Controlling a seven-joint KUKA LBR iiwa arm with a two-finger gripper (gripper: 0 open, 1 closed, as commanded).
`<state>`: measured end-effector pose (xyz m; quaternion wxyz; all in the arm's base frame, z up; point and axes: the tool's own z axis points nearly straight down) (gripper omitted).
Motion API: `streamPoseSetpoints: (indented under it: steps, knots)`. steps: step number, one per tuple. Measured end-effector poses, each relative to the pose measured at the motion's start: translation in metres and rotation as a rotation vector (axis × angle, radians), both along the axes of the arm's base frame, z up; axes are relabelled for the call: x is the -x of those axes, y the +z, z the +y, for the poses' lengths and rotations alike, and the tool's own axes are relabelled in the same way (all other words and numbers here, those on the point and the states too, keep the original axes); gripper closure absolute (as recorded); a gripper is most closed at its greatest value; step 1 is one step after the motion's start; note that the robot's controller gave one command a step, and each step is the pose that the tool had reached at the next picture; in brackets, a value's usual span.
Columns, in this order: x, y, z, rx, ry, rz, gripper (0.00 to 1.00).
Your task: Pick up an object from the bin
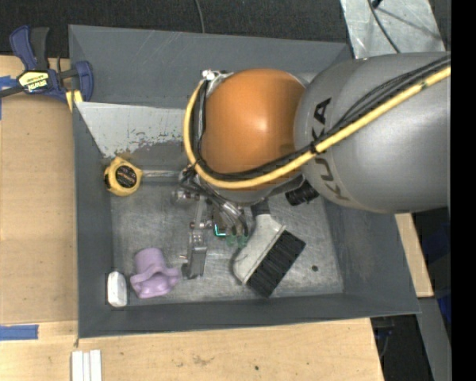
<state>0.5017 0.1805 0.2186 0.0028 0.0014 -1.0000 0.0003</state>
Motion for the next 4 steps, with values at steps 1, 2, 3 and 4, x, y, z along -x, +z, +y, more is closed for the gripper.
streamPoseSetpoints:
  steps: [1, 2, 3, 4]
  knots:
    - [-0.002, 0.004, -0.001, -0.002, -0.003, -0.008, 0.00]
    - [-0.001, -0.015, 0.002, -0.003, 0.075, -0.015, 0.00]
    - [0.007, -0.076, 0.018, -0.002, 0.234, -0.012, 0.00]
    - [0.014, -0.141, -0.011, -0.004, 0.448, -0.016, 1.00]
